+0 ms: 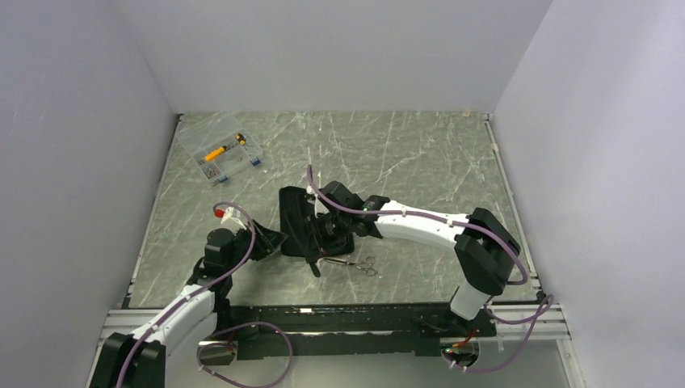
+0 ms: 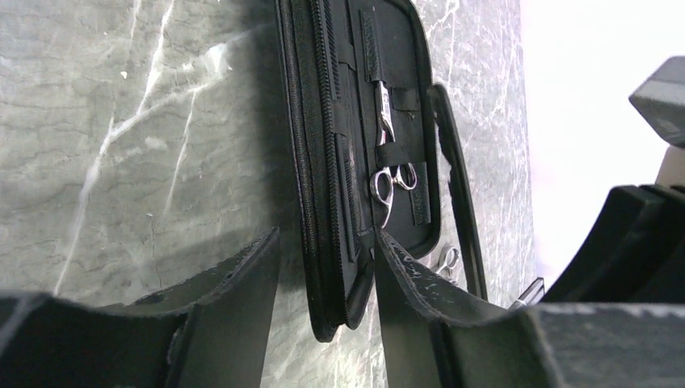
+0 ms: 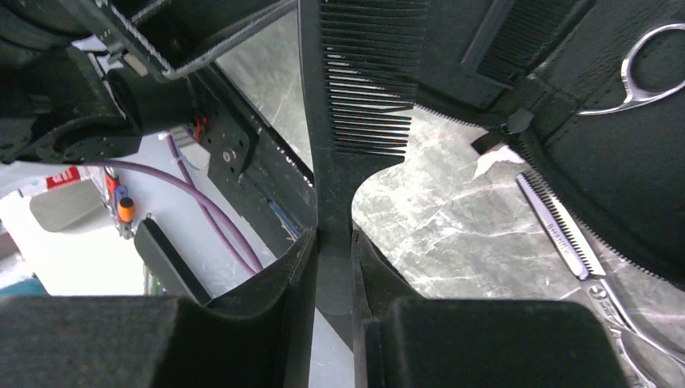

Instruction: Sort the hair-cutting tools

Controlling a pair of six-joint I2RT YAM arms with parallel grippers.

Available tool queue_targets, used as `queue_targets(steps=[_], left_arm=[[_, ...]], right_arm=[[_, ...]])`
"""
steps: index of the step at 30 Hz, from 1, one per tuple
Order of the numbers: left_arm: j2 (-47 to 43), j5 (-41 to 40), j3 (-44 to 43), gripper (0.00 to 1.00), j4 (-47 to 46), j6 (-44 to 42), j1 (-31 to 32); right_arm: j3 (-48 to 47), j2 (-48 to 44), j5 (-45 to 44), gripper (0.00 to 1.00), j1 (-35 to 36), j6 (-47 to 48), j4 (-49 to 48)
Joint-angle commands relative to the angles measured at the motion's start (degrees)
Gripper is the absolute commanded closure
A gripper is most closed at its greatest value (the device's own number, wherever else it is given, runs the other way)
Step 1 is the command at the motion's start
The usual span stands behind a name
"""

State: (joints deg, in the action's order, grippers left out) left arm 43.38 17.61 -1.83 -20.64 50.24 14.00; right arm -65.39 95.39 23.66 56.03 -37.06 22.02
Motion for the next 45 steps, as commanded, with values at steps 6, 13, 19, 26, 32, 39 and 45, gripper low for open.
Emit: queue_targets(steps=[6,13,19,26,32,39,45], left_arm=[[1.99,3.67,1.69,0.59,-6.86,-1.49,-0.72],[4.09,6.14,4.33,0.65,-12.18,-0.93,-1.17],[6.45,8.15,4.59,0.75,-15.38,-1.02,-1.17],[6.28,7.73,4.64,0.82,-14.93,-1.62,-1.17],[6.54,7.44,4.81,0.89,-15.33,-1.59,-1.17],[6.9,7.79,4.77,0.97,-16.02,-1.46,-1.16],[6.34,7.97,4.53,0.98,-15.27,-1.5,-1.17]], right_arm=[[2.04,-0.56,5.38,1.0,-2.86,-2.59,-7.69],[2.12,1.06,6.73,1.0,-3.42,-2.93,-8.73],[3.97,0.78,7.89,1.0,-3.94,-3.46,-8.38],[7.62,-1.76,9.1,1.0,-4.0,-4.44,-7.48],[9.6,-2.77,10.01,1.0,-3.98,-5.92,-8.77],[9.64,-2.12,11.15,1.0,-3.65,-7.1,-10.82],[8.66,0.99,12.63,1.0,-3.51,-8.05,-13.0]])
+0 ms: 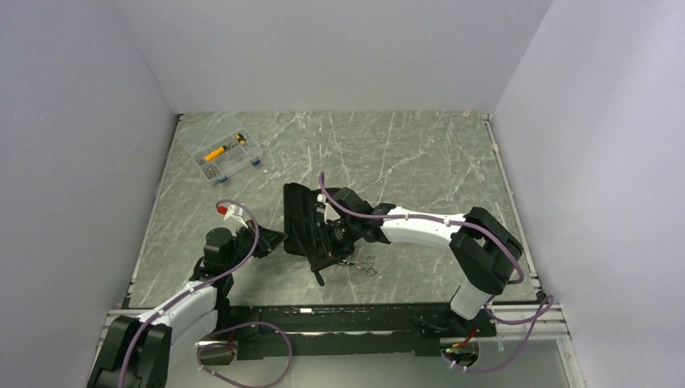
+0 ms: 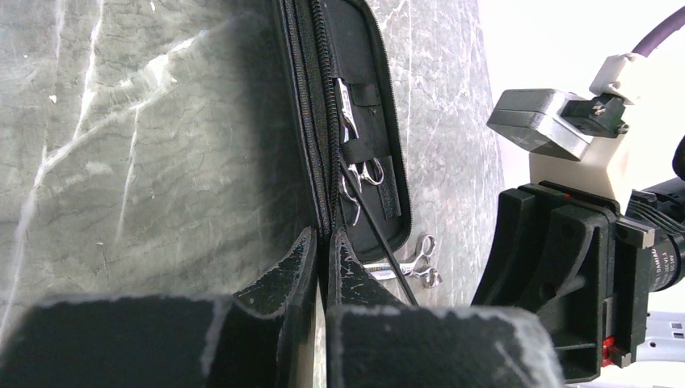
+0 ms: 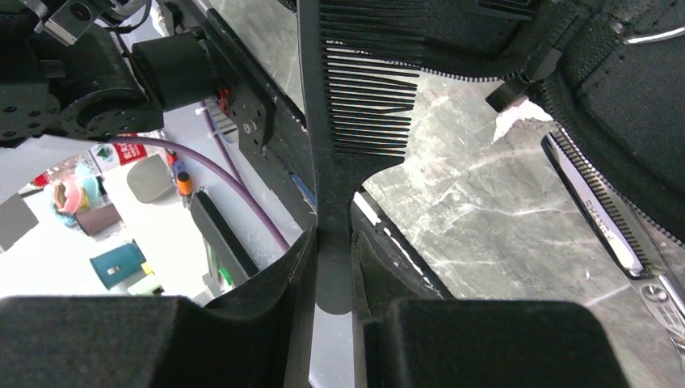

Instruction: Sort the hair-cutting tools

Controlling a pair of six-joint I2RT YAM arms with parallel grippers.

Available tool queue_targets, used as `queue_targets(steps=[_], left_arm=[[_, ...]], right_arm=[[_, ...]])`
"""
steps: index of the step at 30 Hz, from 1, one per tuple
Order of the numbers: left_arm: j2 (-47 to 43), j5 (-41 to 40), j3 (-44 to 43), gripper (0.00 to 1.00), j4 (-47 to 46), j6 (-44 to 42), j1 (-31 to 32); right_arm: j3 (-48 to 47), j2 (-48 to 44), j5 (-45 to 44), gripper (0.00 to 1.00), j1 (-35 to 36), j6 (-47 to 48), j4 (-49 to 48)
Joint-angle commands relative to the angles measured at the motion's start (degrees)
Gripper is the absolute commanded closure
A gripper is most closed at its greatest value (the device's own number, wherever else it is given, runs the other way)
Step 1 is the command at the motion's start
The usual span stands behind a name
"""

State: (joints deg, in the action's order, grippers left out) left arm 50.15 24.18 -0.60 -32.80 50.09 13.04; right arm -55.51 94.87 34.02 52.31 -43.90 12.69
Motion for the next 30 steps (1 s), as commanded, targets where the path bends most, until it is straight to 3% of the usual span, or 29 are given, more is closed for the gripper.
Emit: queue_targets(steps=[1,30], left_arm=[[-0.61,1.33,3.32,0.99,-2.94,-1.39,-0.21],[-3.27,1.75,3.94,1.0,-0.99,-1.92,-0.23]], right_arm=[[-1.27,2.0,2.35,1.0,0.17,-1.26,-4.03],[-6.45,9.93,5.53,1.0,-1.56,-2.35,-8.37]])
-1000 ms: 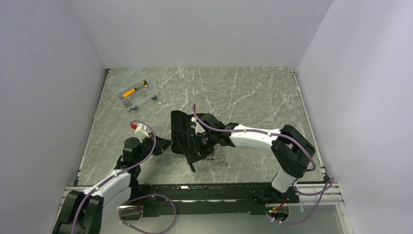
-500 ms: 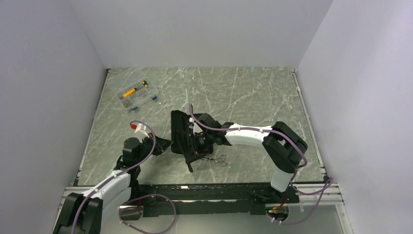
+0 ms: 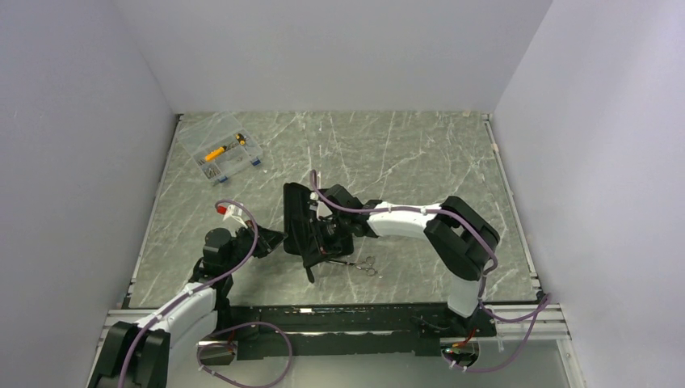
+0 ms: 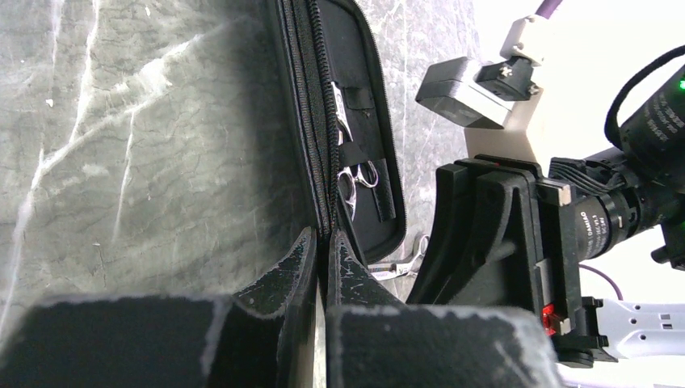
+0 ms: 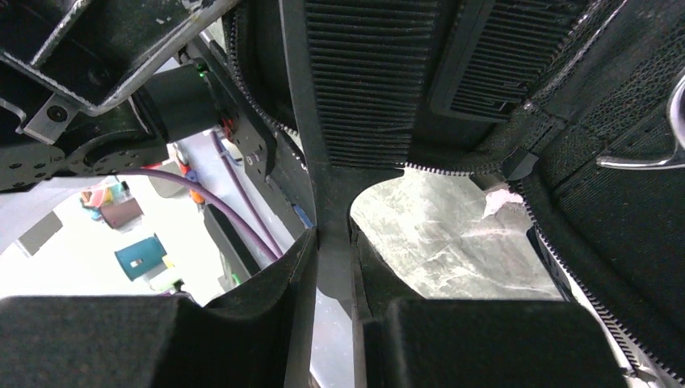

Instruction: Sort the hair-cutting tools

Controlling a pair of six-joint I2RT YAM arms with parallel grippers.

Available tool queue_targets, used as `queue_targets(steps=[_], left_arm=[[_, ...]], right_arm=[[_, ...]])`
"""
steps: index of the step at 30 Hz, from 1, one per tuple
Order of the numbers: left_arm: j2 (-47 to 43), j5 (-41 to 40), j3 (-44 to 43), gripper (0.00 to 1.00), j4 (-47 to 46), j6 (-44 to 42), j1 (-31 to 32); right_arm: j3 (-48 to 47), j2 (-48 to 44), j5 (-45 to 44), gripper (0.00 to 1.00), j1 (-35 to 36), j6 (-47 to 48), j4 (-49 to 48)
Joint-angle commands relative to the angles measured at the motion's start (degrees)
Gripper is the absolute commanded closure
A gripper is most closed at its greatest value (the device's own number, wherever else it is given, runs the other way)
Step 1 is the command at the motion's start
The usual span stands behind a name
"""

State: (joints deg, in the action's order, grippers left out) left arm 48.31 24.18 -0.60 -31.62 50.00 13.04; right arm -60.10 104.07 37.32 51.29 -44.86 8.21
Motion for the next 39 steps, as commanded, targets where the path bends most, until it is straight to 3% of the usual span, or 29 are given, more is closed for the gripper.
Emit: queue_targets(steps=[1,27,39], left_arm=[[-1.65,1.7,3.94,1.0,-1.87,-1.83,-0.21],[-1.91,2.97,4.27,1.0,-1.9,-2.49,-0.21],[-2.0,3.54,4.3,1.0,-1.61,-2.75,-0.21]], right_arm=[[-1.82,0.78,2.37,1.0,-0.53,-1.54,-4.05],[-9.44,7.89,3.44,1.0,-4.18,-1.27,-5.57],[-9.38,9.49,5.89,1.0,-5.41,-5.93,-13.52]])
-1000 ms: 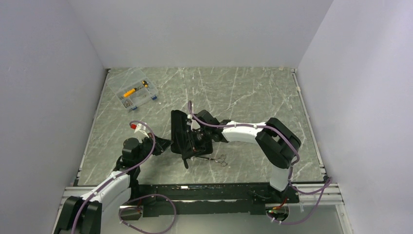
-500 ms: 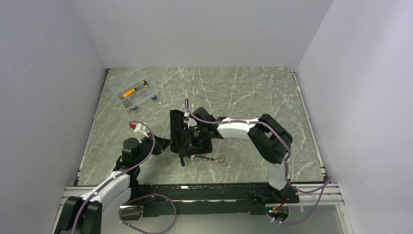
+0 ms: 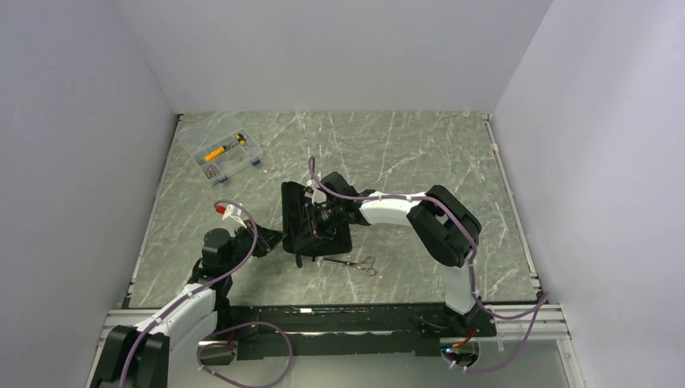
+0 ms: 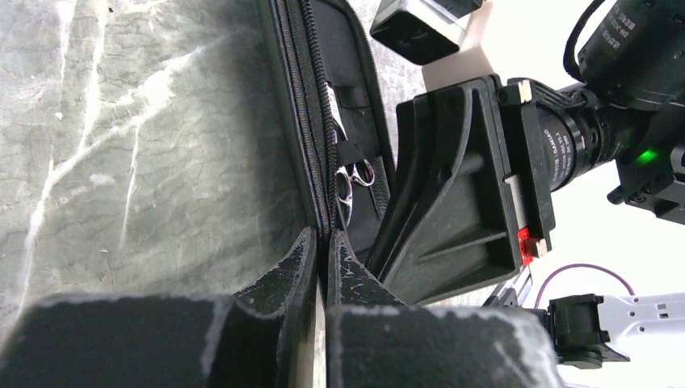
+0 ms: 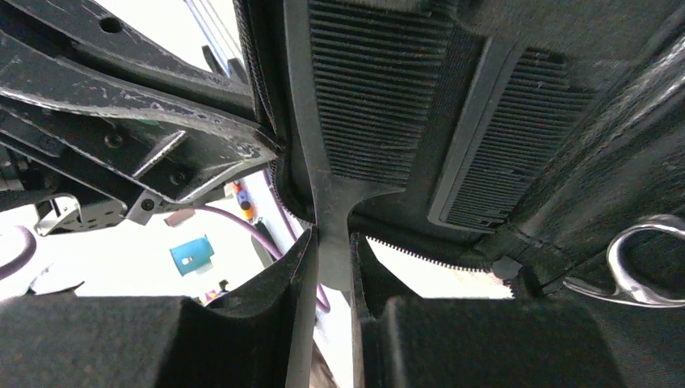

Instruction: Sort the hair-cutting tools

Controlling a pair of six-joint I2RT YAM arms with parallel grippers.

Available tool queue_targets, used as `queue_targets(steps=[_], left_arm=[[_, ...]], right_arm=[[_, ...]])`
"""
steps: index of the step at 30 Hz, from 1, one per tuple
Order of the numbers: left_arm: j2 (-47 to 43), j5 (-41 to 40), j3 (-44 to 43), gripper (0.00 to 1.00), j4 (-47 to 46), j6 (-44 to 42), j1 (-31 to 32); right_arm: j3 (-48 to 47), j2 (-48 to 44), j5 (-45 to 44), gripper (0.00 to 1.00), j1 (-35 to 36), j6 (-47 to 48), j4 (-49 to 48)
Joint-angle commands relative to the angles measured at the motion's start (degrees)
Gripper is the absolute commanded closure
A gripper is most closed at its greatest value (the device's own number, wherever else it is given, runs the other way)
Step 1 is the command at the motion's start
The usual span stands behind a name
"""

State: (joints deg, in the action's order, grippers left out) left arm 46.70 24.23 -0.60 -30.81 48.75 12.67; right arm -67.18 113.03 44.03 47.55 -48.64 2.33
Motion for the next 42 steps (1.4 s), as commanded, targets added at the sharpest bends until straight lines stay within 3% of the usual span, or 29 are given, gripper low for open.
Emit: queue_targets(steps=[1,42], left_arm=[[-0.36,3.58,4.29,1.0,-2.37,-1.57,0.17],[0.56,4.53,4.56,1.0,-3.54,-1.36,0.12]], right_arm=[[-2.44,0.46,-0.64,1.0,-1.73,-2.38,-7.84],[-6.43,5.74,-5.19,1.0,-4.32,-3.83,-12.96]])
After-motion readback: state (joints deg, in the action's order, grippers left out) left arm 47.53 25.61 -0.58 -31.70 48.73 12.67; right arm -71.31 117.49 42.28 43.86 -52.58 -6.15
